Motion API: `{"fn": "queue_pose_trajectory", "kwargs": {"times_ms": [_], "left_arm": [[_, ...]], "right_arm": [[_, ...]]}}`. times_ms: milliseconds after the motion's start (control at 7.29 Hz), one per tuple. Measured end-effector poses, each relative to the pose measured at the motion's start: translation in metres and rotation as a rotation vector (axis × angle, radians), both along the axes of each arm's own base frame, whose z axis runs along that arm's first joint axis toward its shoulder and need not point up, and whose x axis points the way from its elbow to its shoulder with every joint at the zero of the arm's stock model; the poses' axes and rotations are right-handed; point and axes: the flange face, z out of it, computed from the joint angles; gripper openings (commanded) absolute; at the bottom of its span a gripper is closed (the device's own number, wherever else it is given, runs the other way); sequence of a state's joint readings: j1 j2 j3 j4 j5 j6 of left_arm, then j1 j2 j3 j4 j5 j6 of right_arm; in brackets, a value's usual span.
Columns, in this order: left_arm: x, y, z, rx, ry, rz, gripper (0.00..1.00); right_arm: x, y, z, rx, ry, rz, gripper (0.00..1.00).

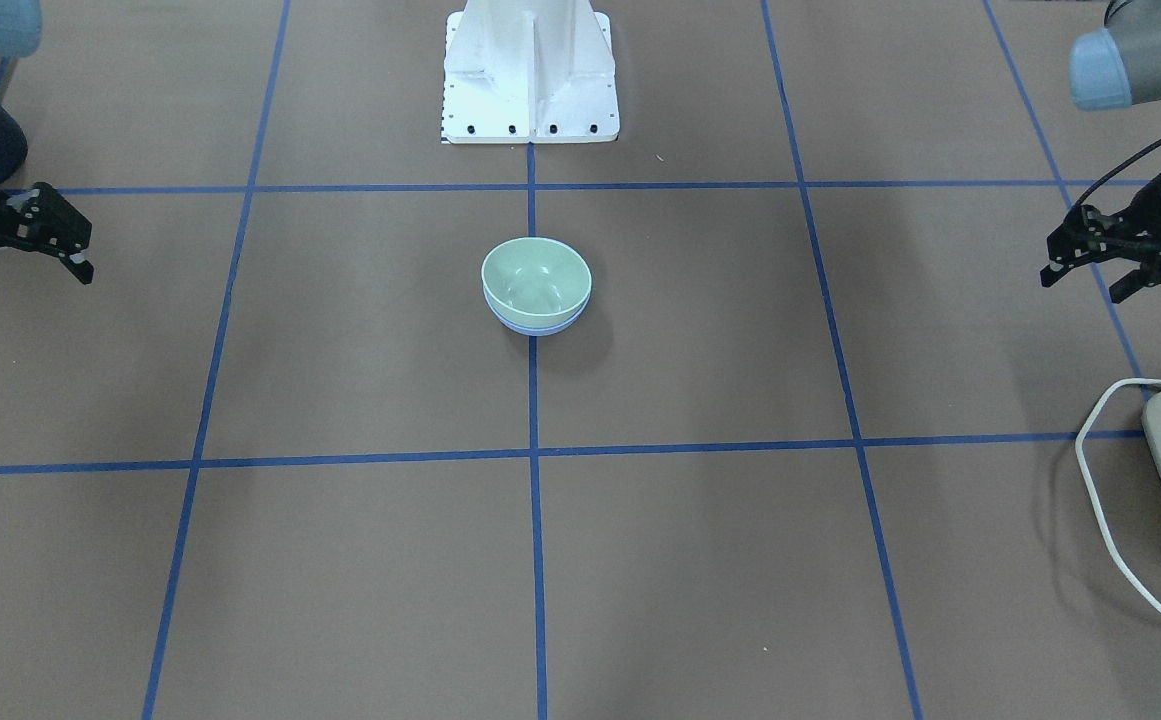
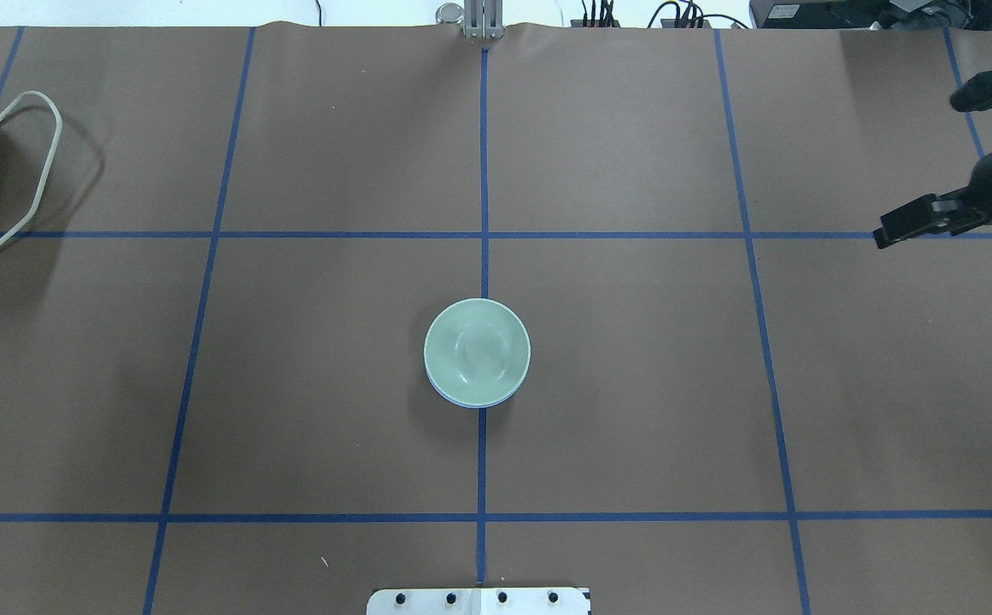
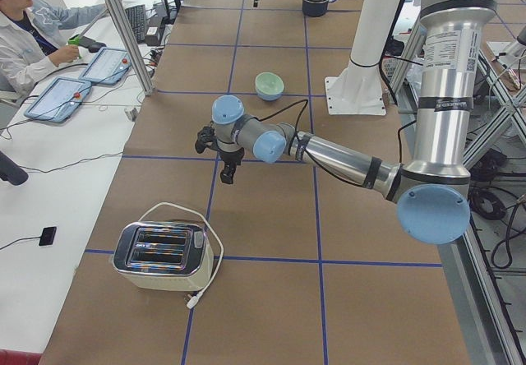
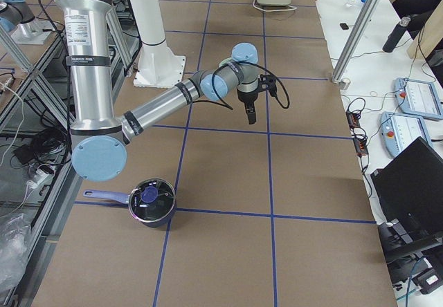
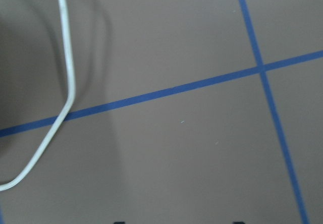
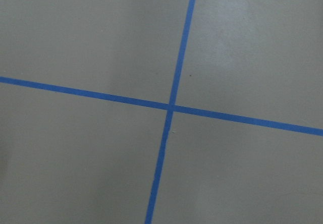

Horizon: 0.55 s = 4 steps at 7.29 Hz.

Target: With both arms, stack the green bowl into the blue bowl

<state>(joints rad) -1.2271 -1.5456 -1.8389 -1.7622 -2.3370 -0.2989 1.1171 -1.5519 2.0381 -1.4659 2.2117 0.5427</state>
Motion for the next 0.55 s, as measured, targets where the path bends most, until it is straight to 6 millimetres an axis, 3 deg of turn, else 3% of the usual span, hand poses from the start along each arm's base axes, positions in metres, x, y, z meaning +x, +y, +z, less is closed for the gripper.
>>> {"fn": "queue_pose_trajectory", "kwargs": {"times_ms": [274, 548], "left_arm": [[-0.028, 0.018, 0.035, -0.048, -0.022, -0.025, 0.98], [-0.054, 0.029, 0.069, -0.087, -0.047, -0.047, 0.98]], "right_arm": [[0.064, -0.002, 0.048, -0.109, -0.051, 0.054, 1.00], [0.107, 0.012, 0.093, -0.174, -0.065, 0.086, 1.00]]}}
